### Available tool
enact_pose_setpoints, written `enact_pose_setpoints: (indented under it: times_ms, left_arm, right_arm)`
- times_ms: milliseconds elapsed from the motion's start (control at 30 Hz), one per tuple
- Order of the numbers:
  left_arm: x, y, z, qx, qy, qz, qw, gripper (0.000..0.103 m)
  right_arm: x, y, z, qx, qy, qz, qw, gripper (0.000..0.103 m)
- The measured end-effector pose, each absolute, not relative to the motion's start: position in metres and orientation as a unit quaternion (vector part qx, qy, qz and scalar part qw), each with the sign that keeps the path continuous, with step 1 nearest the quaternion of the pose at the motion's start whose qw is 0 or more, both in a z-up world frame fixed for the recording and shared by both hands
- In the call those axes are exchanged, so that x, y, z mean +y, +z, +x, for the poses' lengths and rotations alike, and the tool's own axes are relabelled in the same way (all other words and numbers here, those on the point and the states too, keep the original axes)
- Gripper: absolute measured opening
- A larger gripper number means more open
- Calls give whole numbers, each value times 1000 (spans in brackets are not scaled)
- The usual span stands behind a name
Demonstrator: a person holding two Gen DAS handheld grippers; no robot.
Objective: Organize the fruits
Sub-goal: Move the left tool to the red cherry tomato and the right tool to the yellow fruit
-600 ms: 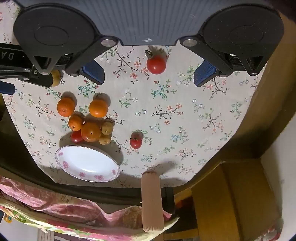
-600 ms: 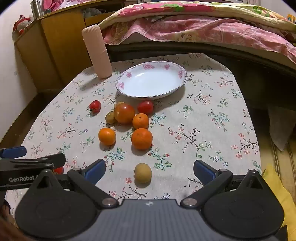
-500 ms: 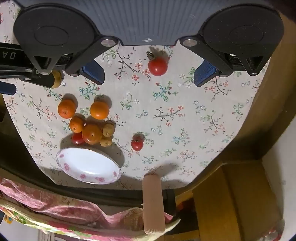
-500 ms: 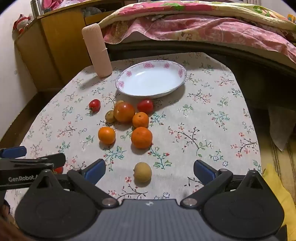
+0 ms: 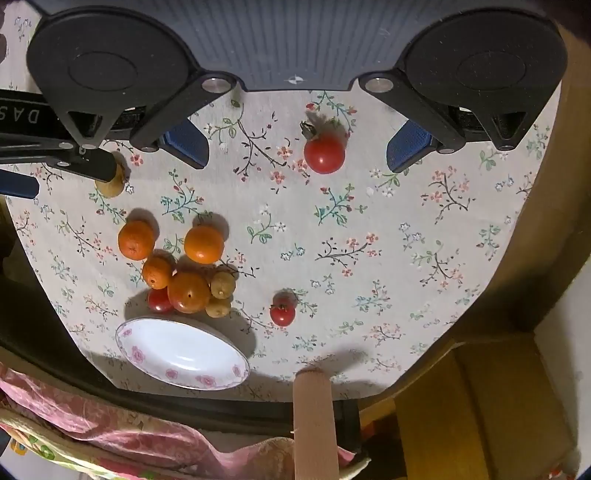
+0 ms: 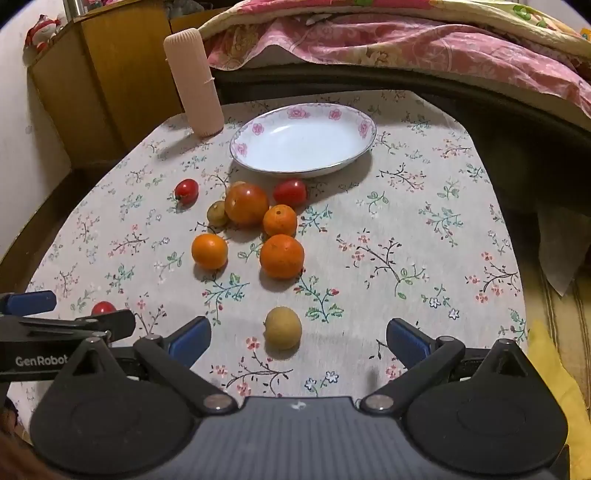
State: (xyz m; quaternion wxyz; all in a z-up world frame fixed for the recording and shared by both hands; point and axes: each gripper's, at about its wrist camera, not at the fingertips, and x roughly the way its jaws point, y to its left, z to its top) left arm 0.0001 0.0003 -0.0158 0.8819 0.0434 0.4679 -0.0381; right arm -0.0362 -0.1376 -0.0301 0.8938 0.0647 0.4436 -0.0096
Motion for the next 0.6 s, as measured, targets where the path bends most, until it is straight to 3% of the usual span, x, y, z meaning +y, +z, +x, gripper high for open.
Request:
enact_pose_setpoints:
  times_ms: [600]
  left_arm:
    - [-1, -19, 0, 478, -48, 44, 876, 103]
  right_arm:
    - [-142, -44, -33, 464, -18, 63, 884, 102]
